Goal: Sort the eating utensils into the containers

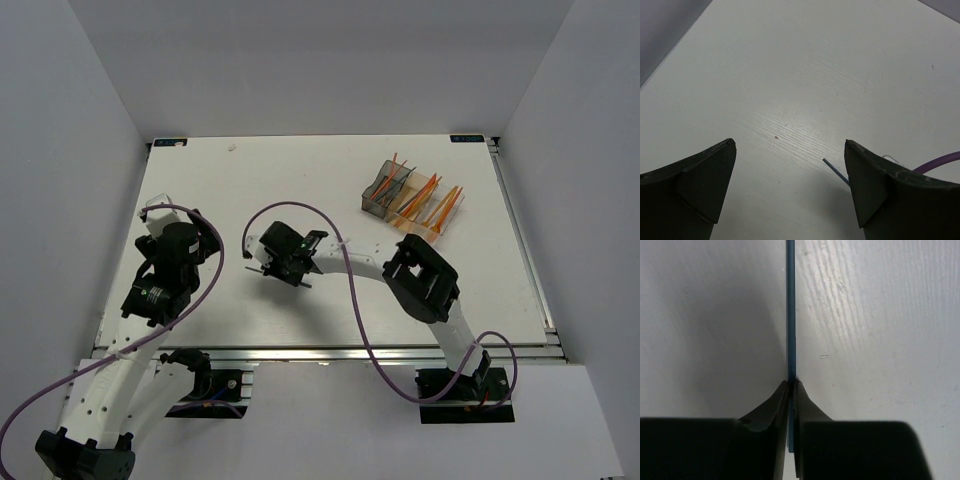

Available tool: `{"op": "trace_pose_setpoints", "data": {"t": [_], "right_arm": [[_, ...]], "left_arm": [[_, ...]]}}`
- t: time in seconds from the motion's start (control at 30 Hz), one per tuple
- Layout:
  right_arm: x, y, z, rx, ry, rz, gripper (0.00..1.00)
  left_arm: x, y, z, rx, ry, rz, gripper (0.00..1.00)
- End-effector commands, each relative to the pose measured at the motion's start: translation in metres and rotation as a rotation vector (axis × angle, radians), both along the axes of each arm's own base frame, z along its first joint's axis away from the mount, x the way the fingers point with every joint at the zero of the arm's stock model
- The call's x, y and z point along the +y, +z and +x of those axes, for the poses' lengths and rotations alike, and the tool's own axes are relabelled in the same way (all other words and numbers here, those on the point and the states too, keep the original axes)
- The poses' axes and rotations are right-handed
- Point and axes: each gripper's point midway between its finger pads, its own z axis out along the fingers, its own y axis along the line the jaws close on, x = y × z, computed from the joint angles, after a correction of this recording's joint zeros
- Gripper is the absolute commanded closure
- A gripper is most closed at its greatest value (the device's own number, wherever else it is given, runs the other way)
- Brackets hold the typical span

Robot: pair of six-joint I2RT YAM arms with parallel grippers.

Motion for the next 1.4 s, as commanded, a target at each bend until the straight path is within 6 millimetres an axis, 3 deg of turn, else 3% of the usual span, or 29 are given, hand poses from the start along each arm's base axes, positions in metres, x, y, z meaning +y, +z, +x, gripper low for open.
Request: {"op": "trace_pose_setpoints", "data": {"t": [0.0,0.07,0.17,0.2,0.23,0.27,0.3,0.33,0.37,0.4,0.43,0.47,0.53,0.57,0.67,0.8,0.87,1.03,1.37], "right_arm": [[-0.028,-0.043,-0.034,0.160,0.063,-0.116,0.95],[-0.026,-0.044,-0.038,0.213,0.058,-0.109,1.00],[-0.020,-0.026,-0.016,0.156,-0.022,-0.048,1.00],[-0.007,-0.010,-0.005,0.140,-0.081,0.040,1.00],[-0.004,0.016,0.001,0.129,-0.110,0.121,1.00],[-0.009,0.032,0.019,0.122,-0.172,0.184,1.00],[0.000,0.073,0.038,0.091,-0.258,0.338,1.00],[-0.012,0.079,0.050,0.086,-0.354,0.381,1.00],[-0.033,0.091,0.080,0.078,-0.474,0.444,1.00],[-0.043,0.121,0.100,0.094,-0.607,0.574,1.00],[-0.063,0.119,0.113,0.099,-0.707,0.600,1.00],[-0.096,0.135,0.141,0.070,-0.822,0.663,1.00],[-0.148,0.142,0.182,-0.024,-1.042,0.738,1.00],[-0.162,0.146,0.192,-0.057,-1.094,0.755,1.00],[-0.207,0.153,0.227,-0.138,-1.267,0.780,1.00],[-0.236,0.145,0.261,-0.188,-1.391,0.768,1.00],[-0.243,0.142,0.278,-0.204,-1.421,0.763,1.00],[-0.256,0.132,0.298,-0.279,-1.480,0.728,1.00],[-0.264,0.098,0.308,-0.268,-1.508,0.659,1.00]], "left_arm": [[0.000,0.002,0.000,-0.008,-0.004,-0.003,0.02],[0.000,0.002,0.000,-0.010,-0.004,-0.003,0.02],[0.000,0.002,0.000,-0.008,-0.004,-0.003,0.02],[0.000,0.002,0.000,-0.008,-0.004,-0.003,0.02],[0.000,0.002,0.000,-0.008,-0.004,-0.003,0.02],[0.000,0.002,0.000,-0.008,-0.004,-0.003,0.02],[0.000,0.002,0.000,-0.007,-0.004,-0.002,0.02],[0.000,0.001,0.000,-0.006,-0.006,-0.002,0.02],[0.000,0.001,0.000,-0.006,-0.006,-0.002,0.02],[0.000,0.001,0.000,-0.006,-0.005,-0.001,0.02],[0.000,0.002,0.001,-0.006,-0.006,-0.002,0.02],[0.000,0.001,0.001,-0.005,-0.006,-0.001,0.02],[0.000,0.001,0.001,-0.004,-0.006,-0.001,0.02],[0.000,0.001,0.001,-0.004,-0.007,-0.002,0.02],[0.000,0.002,0.001,-0.008,-0.008,-0.002,0.02],[-0.001,0.001,0.002,-0.001,-0.013,0.003,0.02],[-0.002,-0.001,0.003,0.009,-0.018,0.005,0.02],[-0.003,-0.002,0.003,0.010,-0.024,0.005,0.02],[-0.006,-0.003,0.004,0.014,-0.038,0.003,0.02]]}}
